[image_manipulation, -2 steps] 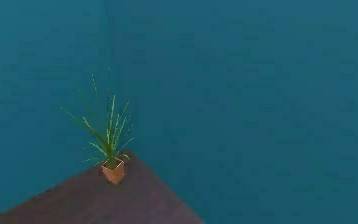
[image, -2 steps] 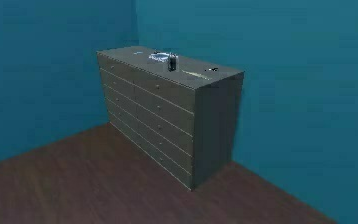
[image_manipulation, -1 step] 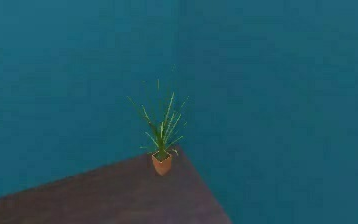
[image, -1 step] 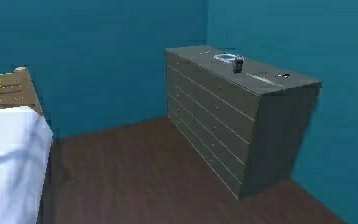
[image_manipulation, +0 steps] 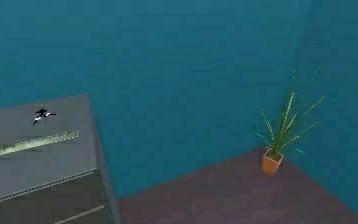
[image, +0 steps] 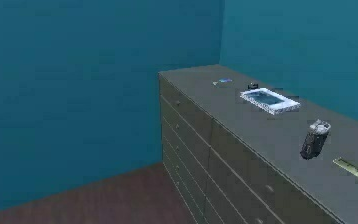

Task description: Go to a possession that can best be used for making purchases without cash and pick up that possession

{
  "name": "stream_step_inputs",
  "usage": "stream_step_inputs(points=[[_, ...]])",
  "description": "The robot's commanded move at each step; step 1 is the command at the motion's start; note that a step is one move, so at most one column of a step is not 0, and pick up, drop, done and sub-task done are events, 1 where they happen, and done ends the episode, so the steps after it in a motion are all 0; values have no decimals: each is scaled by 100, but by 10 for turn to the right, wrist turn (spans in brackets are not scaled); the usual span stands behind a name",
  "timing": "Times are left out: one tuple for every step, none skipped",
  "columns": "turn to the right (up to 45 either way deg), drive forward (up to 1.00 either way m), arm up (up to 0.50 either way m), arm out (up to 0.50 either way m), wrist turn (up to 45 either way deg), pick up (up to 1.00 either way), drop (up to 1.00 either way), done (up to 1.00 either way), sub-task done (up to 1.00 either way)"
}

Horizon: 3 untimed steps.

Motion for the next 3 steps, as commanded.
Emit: stream_step_inputs(points=[[0, 45, 0, 0, 0, 0, 0, 0, 0], [-450, 0, 0, 0, 0, 0, 0, 0, 0], [-240, 0, 0, 0, 0, 0, 0, 0, 0]])
